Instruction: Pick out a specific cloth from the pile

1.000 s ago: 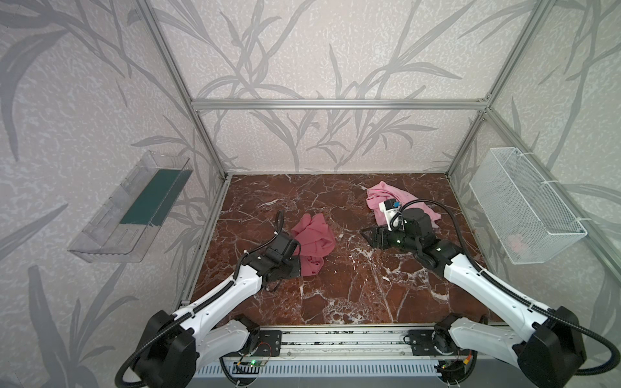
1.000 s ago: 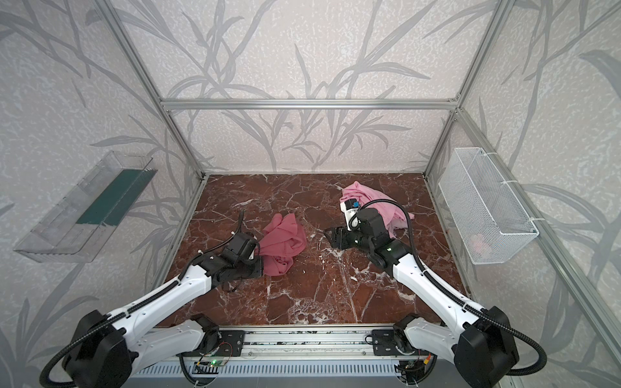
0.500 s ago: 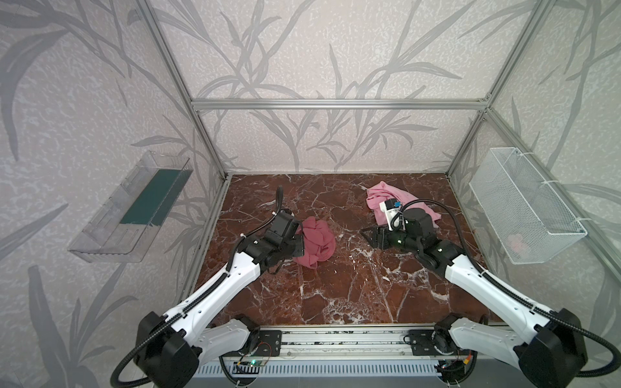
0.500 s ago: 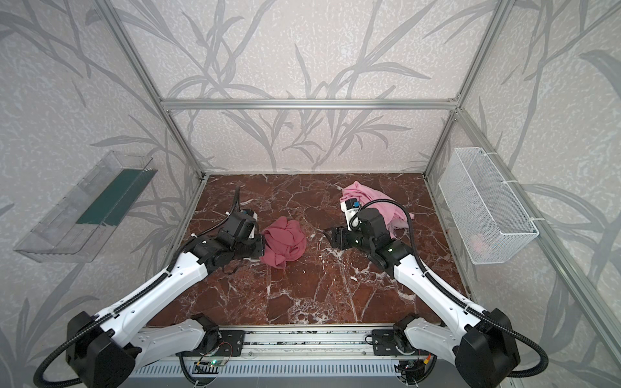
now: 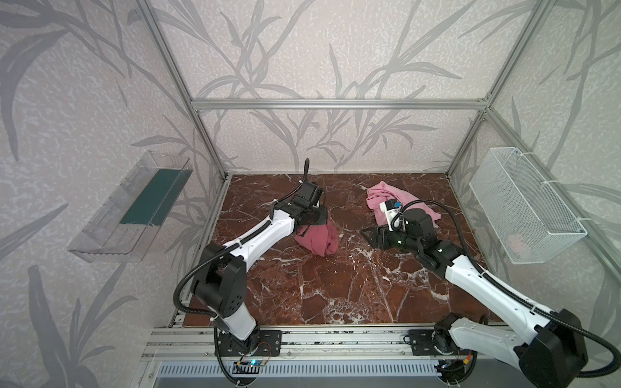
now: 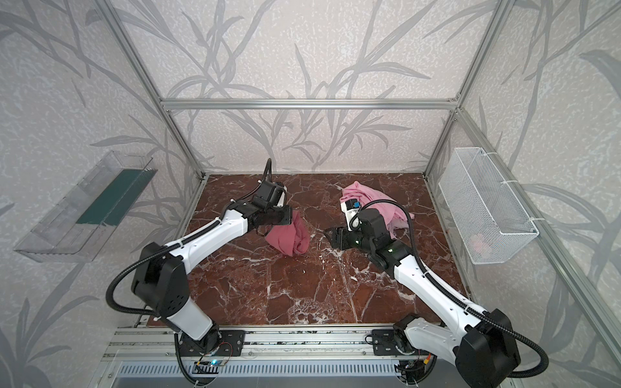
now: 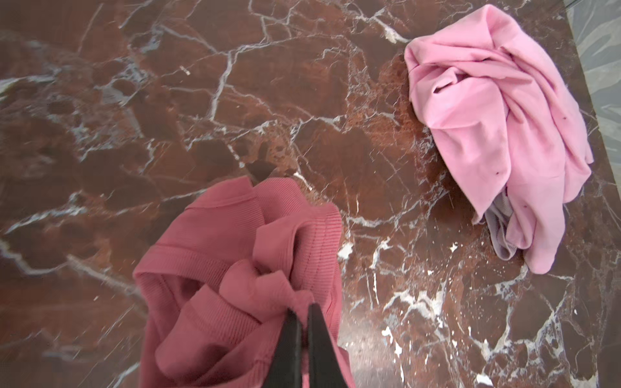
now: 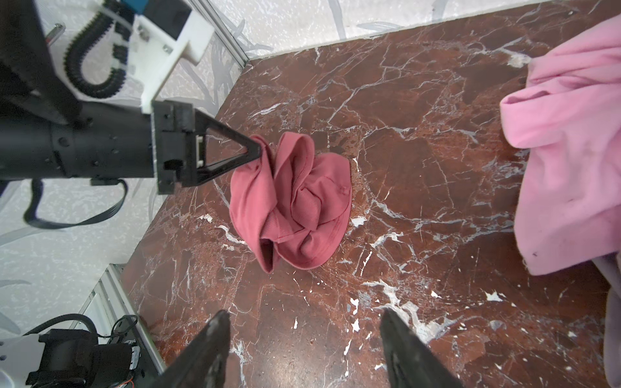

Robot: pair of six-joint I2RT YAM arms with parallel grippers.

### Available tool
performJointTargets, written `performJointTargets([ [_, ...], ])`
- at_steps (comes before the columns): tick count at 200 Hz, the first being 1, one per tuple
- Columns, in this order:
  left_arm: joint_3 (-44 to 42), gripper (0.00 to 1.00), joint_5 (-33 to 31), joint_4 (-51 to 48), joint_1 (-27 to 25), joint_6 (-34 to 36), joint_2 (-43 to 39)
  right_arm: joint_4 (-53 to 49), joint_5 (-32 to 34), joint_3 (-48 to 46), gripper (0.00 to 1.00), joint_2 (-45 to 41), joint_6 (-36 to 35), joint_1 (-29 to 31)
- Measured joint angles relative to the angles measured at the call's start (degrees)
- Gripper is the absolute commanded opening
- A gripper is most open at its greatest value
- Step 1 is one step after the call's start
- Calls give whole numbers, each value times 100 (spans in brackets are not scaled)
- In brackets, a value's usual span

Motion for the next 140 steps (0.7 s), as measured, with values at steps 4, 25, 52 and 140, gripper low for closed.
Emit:
performJointTargets([
  [4, 61, 0, 35, 44, 15, -2, 127, -11, 0, -2, 70, -2, 4, 0],
  [25, 282, 0, 282, 197, 79, -17, 699, -52, 4, -2, 70, -24, 7, 0],
  [52, 417, 0, 595, 358, 208, -98, 1355, -103, 17, -2, 70, -127, 7, 0],
  [140, 168, 0, 994, 944, 800, -422, 1698, -321, 109, -2, 70, -323, 9, 0],
])
